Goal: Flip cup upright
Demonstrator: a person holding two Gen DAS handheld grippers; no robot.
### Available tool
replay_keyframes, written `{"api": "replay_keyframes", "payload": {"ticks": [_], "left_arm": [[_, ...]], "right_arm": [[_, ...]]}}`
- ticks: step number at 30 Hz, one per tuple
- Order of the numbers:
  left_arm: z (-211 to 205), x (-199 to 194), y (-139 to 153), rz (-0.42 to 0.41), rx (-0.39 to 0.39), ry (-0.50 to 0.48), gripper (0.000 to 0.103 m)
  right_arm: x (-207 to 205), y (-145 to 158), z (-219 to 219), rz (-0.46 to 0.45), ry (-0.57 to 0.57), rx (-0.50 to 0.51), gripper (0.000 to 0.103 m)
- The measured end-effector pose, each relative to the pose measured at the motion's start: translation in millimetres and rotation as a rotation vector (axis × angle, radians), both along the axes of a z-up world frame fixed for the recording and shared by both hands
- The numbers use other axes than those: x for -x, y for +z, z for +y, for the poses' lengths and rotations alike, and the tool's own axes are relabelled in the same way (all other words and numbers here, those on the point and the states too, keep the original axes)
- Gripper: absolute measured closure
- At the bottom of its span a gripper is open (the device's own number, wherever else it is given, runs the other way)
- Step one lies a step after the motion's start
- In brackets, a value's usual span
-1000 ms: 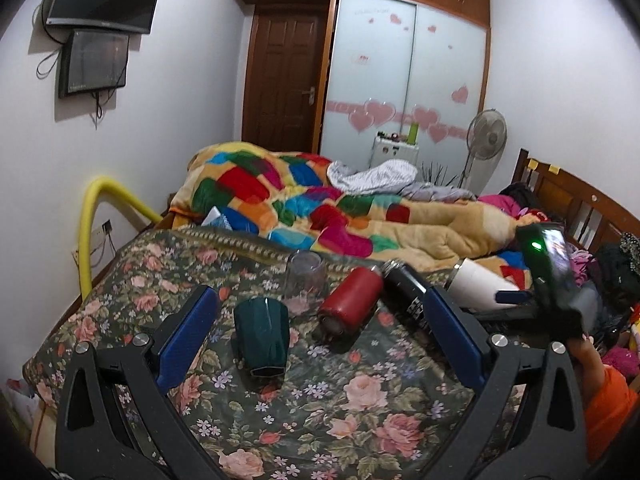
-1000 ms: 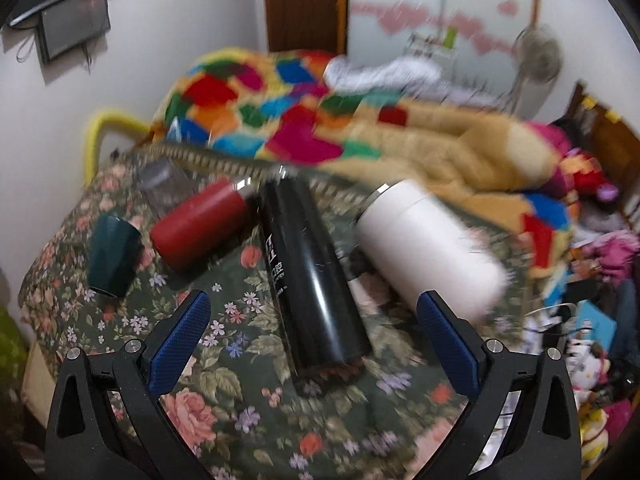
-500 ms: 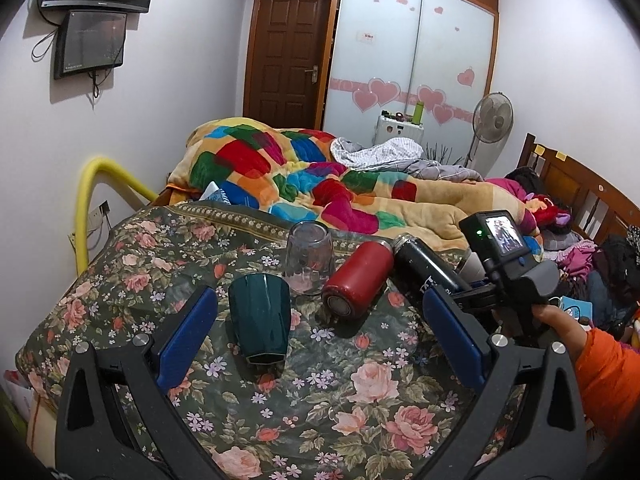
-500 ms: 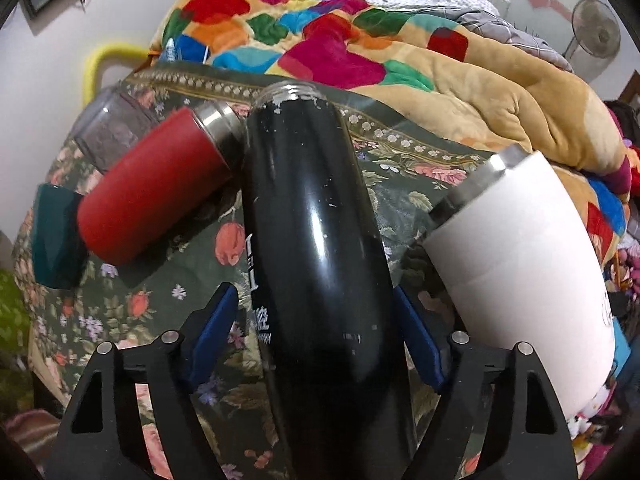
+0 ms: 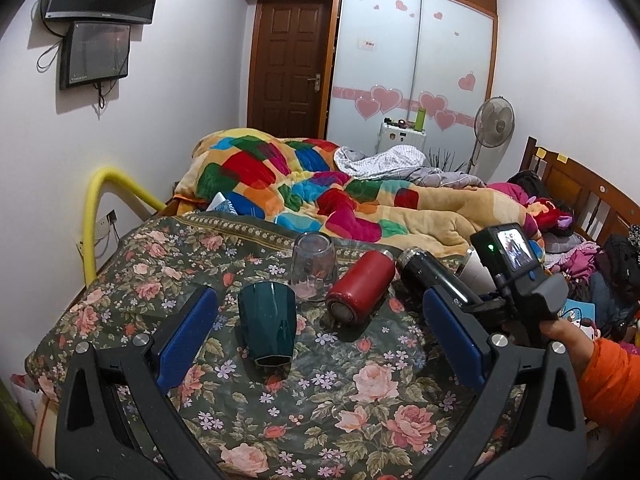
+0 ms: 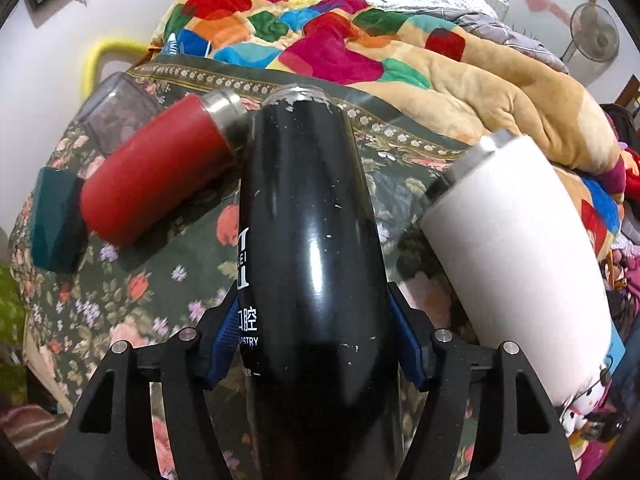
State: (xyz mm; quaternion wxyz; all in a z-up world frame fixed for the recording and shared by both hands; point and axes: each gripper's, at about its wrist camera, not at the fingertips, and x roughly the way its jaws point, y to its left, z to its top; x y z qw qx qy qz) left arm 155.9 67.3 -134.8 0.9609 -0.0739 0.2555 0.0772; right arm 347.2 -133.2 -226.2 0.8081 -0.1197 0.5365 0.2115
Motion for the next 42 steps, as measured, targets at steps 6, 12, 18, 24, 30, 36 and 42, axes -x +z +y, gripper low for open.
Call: {"api": "replay_keyframes", "payload": {"ticks": [6, 12, 18, 24, 30, 36, 42], "left_arm": [[-10.1, 15.7, 14.3, -0.030, -0.014, -0.006, 0.000], [-22.0, 33.4, 27.3, -0.055, -0.037, -0.016, 0.000], [-28.0, 52.4, 34.6, -0.068, -0.039, -0.019, 0.000], [-26.6, 62.0, 34.2, -0.055, -0.023, -0.004, 0.000], [-23.7, 65.8, 26.3, -0.025, -0.025, 0.009, 0.000], [-18.0, 63.6, 14.8, 0.011, -0.033, 0.023, 0.000], [-9.0, 55.8, 2.1, 0.052, -0.021, 0.037, 0.000]], "right_arm": [[23.8, 16.8, -4.4, -0.030, 0.010, -0.019, 0.040], [56.6, 50.5, -9.9, -0.108, 0.039, -0.055, 0.040], [88.7, 67.7, -6.9, -0.145, 0.088, -0.094, 0.040], [112.9, 52.2, 7.0, -0.131, 0.153, -0.099, 0.040], [124.3, 13.0, 37.7, -0.067, 0.216, -0.057, 0.040], [133.1, -9.7, 62.2, -0.039, 0.269, -0.016, 0.040], [130.0, -22.3, 73.1, -0.017, 0.298, 0.014, 0.040]]}}
